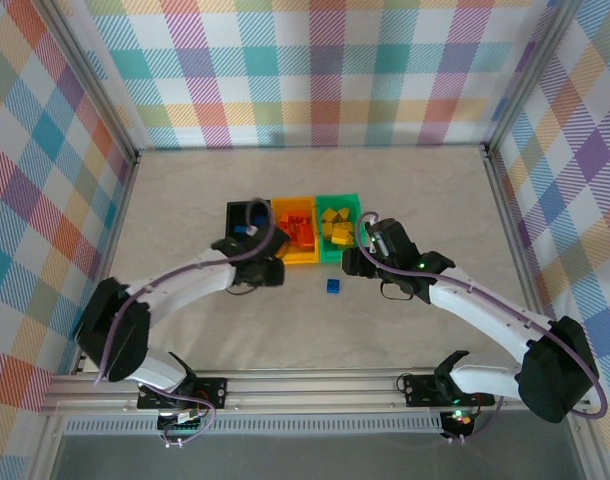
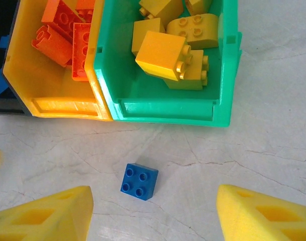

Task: Sort the legos into containers by color

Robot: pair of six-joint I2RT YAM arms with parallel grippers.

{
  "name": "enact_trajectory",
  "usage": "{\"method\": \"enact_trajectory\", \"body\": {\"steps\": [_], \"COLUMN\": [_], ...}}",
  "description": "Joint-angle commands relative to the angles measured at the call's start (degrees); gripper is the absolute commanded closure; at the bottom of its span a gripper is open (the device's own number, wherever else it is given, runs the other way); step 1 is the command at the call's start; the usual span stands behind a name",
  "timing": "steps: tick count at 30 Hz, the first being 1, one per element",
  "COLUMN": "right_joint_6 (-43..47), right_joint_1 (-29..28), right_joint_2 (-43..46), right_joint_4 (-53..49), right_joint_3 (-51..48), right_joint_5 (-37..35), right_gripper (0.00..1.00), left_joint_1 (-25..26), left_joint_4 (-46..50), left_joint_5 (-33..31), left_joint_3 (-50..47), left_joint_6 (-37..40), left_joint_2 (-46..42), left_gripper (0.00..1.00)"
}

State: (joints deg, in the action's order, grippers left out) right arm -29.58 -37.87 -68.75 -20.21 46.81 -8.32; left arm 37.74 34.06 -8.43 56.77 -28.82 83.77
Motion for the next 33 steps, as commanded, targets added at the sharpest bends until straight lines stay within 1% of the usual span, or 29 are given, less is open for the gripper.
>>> {"method": "enact_trajectory", "body": {"steps": [1, 3, 6, 12, 13, 14, 16, 17, 18, 22, 25, 27, 33], "right_joint_6": [-0.76, -0.96, -1.26, -1.35, -1.31, -1.16, -1.18, -1.18, -1.34, -1.99, -2.90, -3.23, -3.97], "right_joint_1": [0.18, 0.16, 0.16, 0.18, 0.16, 0.16, 0.12, 0.07, -0.06, -2.06, -4.49, -5.42, -8.13], "right_joint_2": [-1.00, -1.19, -1.12, 0.17, 0.27, 0.28, 0.07, -0.17, -0.57, -4.04, -8.17, -11.23, -21.37], "right_joint_4": [1.88, 2.01, 1.93, 1.05, 1.07, 1.29, 1.84, 2.08, 2.36, 3.90, 5.62, 6.53, 7.75], "right_joint_3": [-1.01, -1.31, -1.76, -3.10, -3.36, -3.68, -4.29, -4.52, -4.78, -4.59, -3.25, -2.04, 2.79], "right_joint_5": [0.71, 0.59, 0.69, 1.50, 2.03, 2.77, 4.06, 4.39, 4.76, 5.01, 3.96, 3.21, -1.35], "right_gripper": [0.34, 0.34, 0.34, 0.34, 0.34, 0.33, 0.32, 0.32, 0.31, 0.28, 0.27, 0.27, 0.27], "left_joint_1": [-5.60, -8.84, -11.99, -13.77, -14.20, -14.50, -14.88, -14.88, -14.88, -14.80, -14.41, -13.86, -12.43], "left_joint_4": [1.98, 1.40, 0.87, 1.19, 1.72, 1.88, 1.91, 1.84, 1.63, -0.64, -2.18, -2.92, -3.81], "left_joint_5": [-2.17, -1.43, -0.80, -2.09, -2.44, -2.29, -1.53, -0.93, 0.01, 3.75, 7.24, 8.31, 10.27], "left_joint_3": [3.37, 6.49, 11.88, 20.79, 21.93, 22.65, 23.51, 23.73, 23.73, 21.16, 17.61, 14.39, 2.16], "left_joint_6": [1.42, 1.93, 2.12, 2.72, 2.74, 2.81, 2.87, 2.67, 2.43, 0.66, -0.84, -1.55, -3.74], "left_joint_2": [-1.25, 1.79, 8.57, 17.30, 18.53, 19.39, 20.38, 20.40, 19.94, 14.55, 8.25, 3.76, -10.46], "left_gripper": [0.61, 0.61, 0.64, 0.63, 0.61, 0.56, 0.38, 0.33, 0.27, 0.12, 0.05, 0.00, 0.00]}}
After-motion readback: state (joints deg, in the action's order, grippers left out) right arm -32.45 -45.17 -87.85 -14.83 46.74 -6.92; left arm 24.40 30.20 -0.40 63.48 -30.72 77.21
